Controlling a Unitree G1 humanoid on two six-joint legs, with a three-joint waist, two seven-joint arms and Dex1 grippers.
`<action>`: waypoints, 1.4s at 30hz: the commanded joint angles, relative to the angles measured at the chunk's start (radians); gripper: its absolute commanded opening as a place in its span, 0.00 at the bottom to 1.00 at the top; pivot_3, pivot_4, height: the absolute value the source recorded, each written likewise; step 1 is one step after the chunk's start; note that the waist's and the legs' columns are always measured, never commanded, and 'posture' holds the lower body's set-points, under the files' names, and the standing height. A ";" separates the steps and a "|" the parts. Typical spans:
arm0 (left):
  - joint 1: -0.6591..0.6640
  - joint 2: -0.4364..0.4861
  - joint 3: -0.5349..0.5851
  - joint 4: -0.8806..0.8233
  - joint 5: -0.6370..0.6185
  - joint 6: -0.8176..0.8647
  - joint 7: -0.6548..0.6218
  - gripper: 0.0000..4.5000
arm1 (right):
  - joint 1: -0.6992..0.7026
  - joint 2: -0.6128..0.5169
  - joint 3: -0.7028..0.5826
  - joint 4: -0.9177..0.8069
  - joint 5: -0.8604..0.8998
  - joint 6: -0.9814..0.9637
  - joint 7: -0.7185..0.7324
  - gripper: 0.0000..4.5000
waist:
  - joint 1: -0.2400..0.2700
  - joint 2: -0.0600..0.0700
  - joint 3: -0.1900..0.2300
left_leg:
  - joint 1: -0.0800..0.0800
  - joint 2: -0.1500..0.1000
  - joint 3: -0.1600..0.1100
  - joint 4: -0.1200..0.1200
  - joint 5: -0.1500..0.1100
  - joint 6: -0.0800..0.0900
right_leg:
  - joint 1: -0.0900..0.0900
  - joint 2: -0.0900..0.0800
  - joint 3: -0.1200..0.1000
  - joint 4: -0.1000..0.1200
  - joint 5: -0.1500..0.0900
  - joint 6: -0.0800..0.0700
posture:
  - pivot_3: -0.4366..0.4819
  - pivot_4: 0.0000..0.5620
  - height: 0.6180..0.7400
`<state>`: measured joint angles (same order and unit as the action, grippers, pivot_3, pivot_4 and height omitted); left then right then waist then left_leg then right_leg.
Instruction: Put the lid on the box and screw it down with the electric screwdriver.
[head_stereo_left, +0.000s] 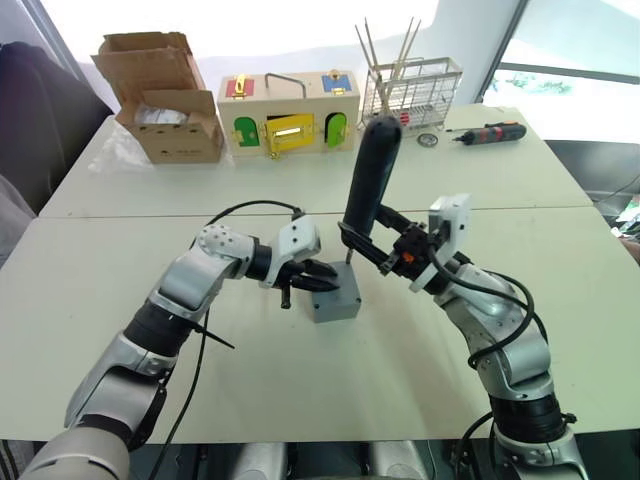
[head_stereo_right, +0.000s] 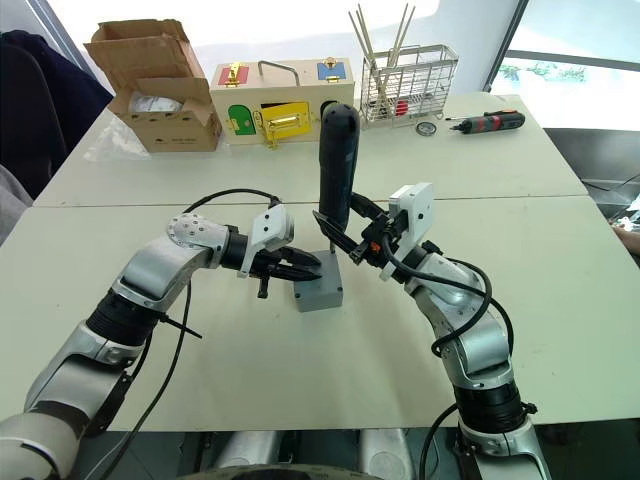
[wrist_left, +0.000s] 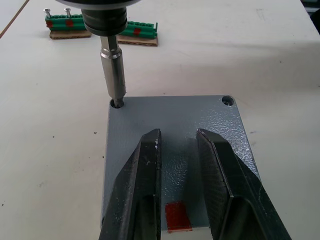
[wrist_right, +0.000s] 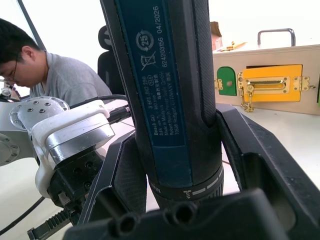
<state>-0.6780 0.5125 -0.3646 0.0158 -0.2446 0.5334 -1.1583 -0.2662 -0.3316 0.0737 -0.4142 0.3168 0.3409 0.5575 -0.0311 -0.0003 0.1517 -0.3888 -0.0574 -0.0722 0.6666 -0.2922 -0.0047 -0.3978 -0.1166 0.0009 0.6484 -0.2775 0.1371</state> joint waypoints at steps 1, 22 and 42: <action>0.010 0.012 -0.002 -0.016 0.013 0.005 0.000 0.24 | 0.039 -0.003 0.067 0.062 -0.012 0.039 0.024 0.42 | 0.000 0.000 0.000 | 0.000 0.000 0.000 0.000 0.000 0.000 | 0.000 0.000 0.000 0.000 0.000 0.000 | 0.48 0.27 0.93; 0.033 0.023 0.000 -0.043 0.017 0.016 0.012 0.24 | 0.034 -0.004 0.078 0.131 -0.050 0.045 0.010 0.42 | 0.017 -0.003 -0.004 | 0.004 0.000 0.000 0.000 0.000 0.000 | 0.004 0.000 0.000 -0.002 0.000 0.000 | 0.48 0.27 0.93; 0.036 0.014 -0.007 -0.031 0.032 0.004 0.027 0.24 | 0.057 0.027 0.026 0.168 -0.025 0.026 -0.026 0.42 | 0.019 -0.005 -0.005 | 0.012 0.000 0.000 -0.004 -0.001 0.000 | 0.012 -0.001 0.000 -0.005 -0.001 0.000 | 0.48 0.27 0.93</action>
<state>-0.6508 0.5237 -0.3675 -0.0165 -0.2265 0.5358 -1.1322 -0.2736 -0.3007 0.0694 -0.3412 0.3013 0.3174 0.5266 -0.0120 -0.0054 0.1464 -0.3761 -0.0570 -0.0723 0.6627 -0.2928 -0.0043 -0.3854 -0.1173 0.0011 0.6435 -0.2782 0.1372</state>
